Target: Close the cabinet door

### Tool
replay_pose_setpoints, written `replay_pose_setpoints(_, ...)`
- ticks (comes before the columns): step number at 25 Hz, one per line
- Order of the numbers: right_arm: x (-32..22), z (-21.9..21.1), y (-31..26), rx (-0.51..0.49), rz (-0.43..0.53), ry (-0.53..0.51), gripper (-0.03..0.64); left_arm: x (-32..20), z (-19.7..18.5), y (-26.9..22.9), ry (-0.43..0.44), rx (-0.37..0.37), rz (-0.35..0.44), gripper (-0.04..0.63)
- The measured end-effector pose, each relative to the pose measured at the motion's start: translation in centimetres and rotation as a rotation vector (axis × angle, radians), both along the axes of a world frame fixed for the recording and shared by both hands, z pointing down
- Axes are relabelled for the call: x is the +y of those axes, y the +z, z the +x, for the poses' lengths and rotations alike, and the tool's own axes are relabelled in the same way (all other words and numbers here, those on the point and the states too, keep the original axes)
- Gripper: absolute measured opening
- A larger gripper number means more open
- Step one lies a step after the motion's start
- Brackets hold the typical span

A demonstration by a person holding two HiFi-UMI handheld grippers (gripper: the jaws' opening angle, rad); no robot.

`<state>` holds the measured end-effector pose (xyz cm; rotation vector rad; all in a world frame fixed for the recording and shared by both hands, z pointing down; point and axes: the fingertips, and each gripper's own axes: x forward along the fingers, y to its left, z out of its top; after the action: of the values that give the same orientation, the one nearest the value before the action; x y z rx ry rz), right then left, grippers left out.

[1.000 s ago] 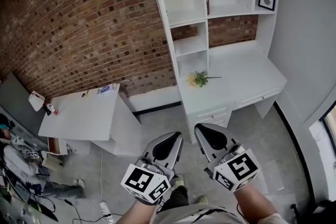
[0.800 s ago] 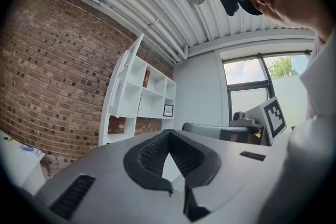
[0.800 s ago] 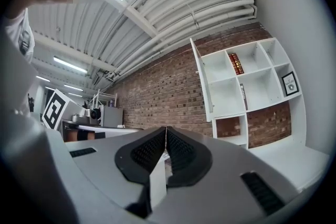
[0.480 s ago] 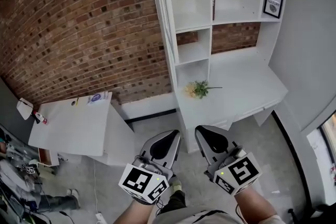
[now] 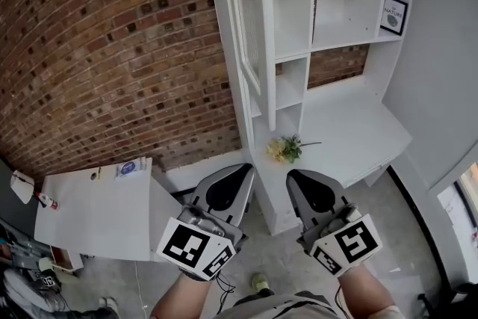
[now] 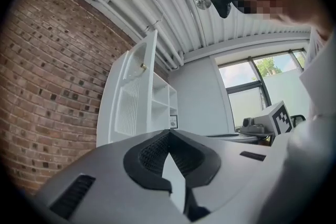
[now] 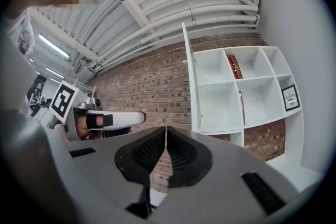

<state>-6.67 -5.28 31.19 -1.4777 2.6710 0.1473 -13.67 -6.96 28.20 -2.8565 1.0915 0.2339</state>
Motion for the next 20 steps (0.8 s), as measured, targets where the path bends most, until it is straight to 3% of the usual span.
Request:
replay_pose_setpoints(4, -2.9, -0.8, -1.3, -0.011, 0.031, 0.04, 0.02, -3.6, -0.5, -3.8, 0.038, -0.003, 0.095, 0.011)
replay_pose_setpoints(11, -6.7, -1.1, -4.2, 0.016, 0.121, 0.083, 0.02, -7.4, 0.7, -11.3, 0.161, 0.067, 0.206, 0.012)
replay_pose_setpoints(17, -9.0, -0.7, -6.4, 0.003, 0.17, 0.051, 0.02, -10.1, 0.6, -17.7, 0.129, 0.087, 0.341, 0.019)
replay_pose_setpoints(20, -10.0, -0.3, -7.7, -0.006, 0.194, 0.033, 0.02, -11.1, 0.8, -20.2, 0.119, 0.077, 0.399, 0.061)
